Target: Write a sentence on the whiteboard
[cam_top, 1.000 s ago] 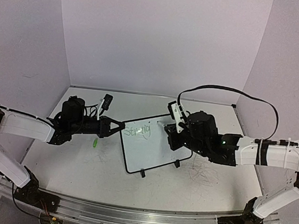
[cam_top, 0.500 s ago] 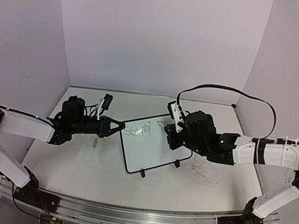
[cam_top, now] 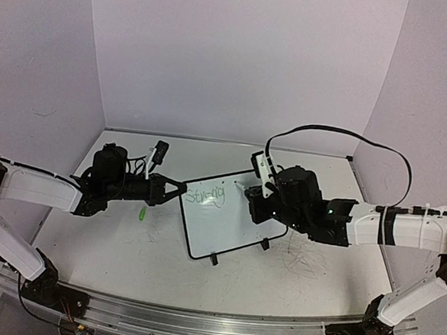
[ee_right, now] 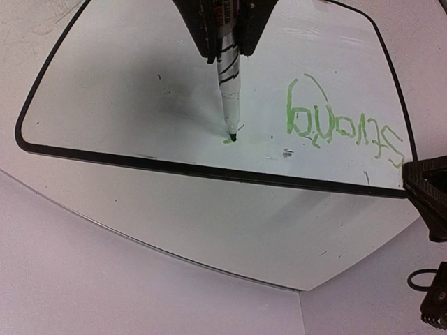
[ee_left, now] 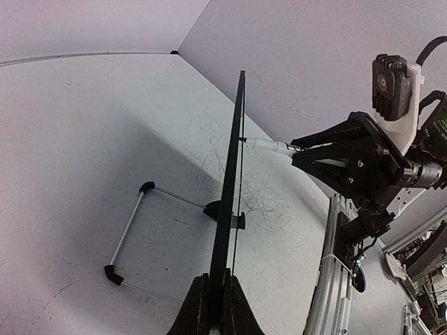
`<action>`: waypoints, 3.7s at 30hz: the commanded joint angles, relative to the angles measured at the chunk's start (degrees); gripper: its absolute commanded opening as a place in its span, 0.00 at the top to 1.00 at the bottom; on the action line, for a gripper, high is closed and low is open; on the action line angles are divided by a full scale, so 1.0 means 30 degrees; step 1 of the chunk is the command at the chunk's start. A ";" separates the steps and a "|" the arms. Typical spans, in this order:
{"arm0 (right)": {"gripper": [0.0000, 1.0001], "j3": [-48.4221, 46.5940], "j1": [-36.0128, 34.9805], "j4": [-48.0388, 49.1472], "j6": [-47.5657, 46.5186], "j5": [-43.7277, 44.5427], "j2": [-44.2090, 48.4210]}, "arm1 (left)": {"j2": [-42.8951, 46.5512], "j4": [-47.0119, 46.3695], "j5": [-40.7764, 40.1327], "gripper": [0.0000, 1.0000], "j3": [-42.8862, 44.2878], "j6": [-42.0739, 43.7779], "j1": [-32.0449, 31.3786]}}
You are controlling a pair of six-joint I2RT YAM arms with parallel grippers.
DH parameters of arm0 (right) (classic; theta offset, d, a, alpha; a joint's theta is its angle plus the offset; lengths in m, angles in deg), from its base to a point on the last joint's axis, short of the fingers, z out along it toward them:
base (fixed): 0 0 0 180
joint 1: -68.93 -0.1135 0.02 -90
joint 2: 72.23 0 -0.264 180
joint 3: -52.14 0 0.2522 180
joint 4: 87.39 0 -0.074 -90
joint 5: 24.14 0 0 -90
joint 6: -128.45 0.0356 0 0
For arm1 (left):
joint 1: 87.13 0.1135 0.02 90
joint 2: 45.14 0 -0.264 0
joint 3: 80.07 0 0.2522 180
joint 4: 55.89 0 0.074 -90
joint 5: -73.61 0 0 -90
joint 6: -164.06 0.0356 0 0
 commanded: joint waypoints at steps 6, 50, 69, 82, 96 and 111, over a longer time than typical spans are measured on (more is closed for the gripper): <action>1.00 0.0683 0.0034 -0.0400 0.0808 -0.0431 0.0384 | -0.0417 0.0469 -0.0281 1.00 0.0747 0.0336 0.0101; 1.00 -0.0225 0.0033 0.0596 0.0733 -0.1258 0.0459 | -0.0272 0.0559 -0.0268 1.00 0.0708 0.0430 0.0099; 1.00 -0.0302 0.0012 -0.0974 0.1809 0.1639 0.0645 | -0.0123 0.0642 -0.0259 1.00 0.0664 0.0430 0.0101; 1.00 -0.0322 0.0201 0.0346 0.0980 0.0140 0.0934 | -0.0108 0.0672 -0.0217 1.00 0.0680 0.0430 0.0101; 1.00 -0.0853 0.0190 0.0515 0.0816 0.1148 0.0386 | -0.0112 0.0668 -0.0238 1.00 0.0630 0.0459 0.0100; 1.00 -0.0474 0.0189 -0.0215 0.1549 0.1263 0.0176 | -0.0209 0.0672 -0.0141 1.00 0.0689 0.0489 0.0101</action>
